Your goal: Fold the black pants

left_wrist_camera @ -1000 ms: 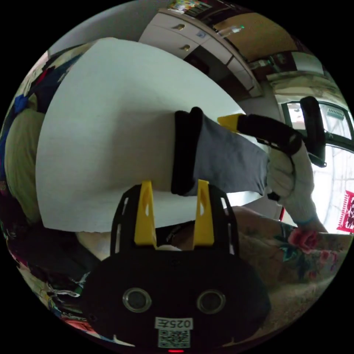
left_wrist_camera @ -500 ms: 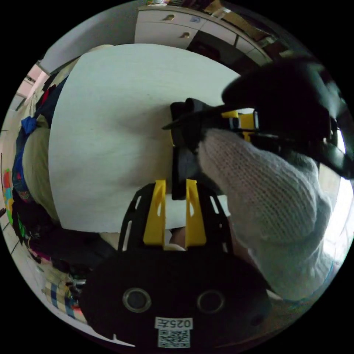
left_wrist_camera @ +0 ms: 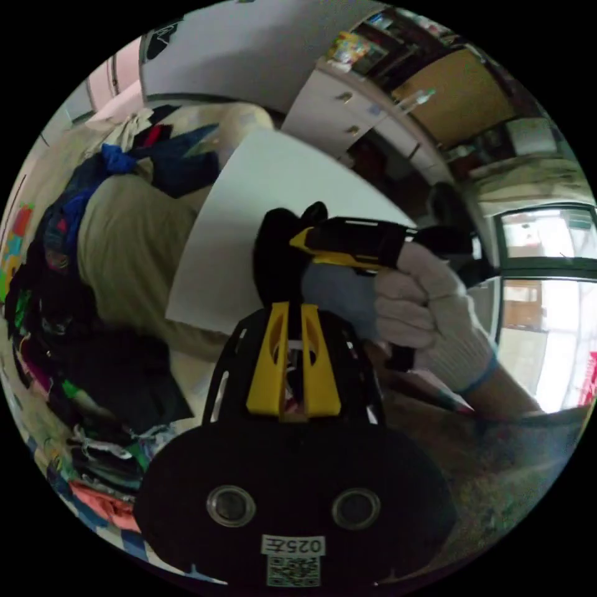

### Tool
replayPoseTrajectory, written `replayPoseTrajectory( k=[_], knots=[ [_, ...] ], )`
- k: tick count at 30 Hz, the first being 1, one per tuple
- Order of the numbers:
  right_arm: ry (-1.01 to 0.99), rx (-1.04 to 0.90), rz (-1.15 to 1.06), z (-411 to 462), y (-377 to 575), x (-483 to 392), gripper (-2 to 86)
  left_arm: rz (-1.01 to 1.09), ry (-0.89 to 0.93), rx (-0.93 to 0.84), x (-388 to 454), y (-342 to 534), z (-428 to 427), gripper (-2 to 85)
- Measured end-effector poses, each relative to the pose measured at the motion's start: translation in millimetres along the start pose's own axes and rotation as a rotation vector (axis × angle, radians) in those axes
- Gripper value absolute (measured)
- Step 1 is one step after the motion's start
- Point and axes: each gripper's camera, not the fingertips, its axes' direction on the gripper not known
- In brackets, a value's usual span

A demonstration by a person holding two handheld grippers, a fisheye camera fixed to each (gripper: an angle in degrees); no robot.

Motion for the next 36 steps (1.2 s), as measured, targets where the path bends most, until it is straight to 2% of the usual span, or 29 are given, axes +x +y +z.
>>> replayPoseTrajectory(
  k=[3,5,7,8,11,15,18,21,24,27,31,33,36],
  knots=[
    [-0.255,0.031,-0.046,-86,19,10,4.8,0.167,0.291,0.075,32,7,-23,-0.9],
    [-0.325,0.049,-0.078,-148,36,33,4.8,0.269,0.429,0.046,69,4,-6,-0.9],
    [-0.301,0.081,-0.083,-209,58,65,4.8,0.343,0.506,-0.041,115,1,37,-0.9],
    [-0.222,0.111,-0.076,-247,76,89,4.8,0.383,0.533,-0.113,149,1,75,-0.9],
    [0.043,0.161,-0.049,-317,122,152,4.7,0.46,0.536,-0.31,241,14,183,-0.9],
    [0.284,0.242,0.059,-366,165,240,4.7,0.618,0.376,-0.44,359,54,315,-0.8],
    [0.279,0.233,0.12,-378,179,291,4.7,0.527,0.282,-0.554,401,77,391,-0.9],
    [0.159,0.273,0.043,-402,198,300,4.7,0.545,0.222,-0.493,428,100,402,-0.9],
    [0.15,0.345,-0.064,-437,223,284,4.7,0.54,0.263,-0.379,445,121,383,-0.9],
    [0.176,0.381,-0.075,-459,237,283,4.8,0.54,0.248,-0.314,465,139,386,-0.7],
    [0.221,0.416,0.028,-460,235,315,6.3,0.455,0.219,-0.398,474,144,444,0.3],
    [0.226,0.385,0.17,-461,235,344,8.8,0.437,0.366,-0.529,476,147,474,0.1],
    [0.123,0.52,0.169,-471,263,331,9.3,0.478,0.393,-0.453,467,152,438,0.5]
  ],
)
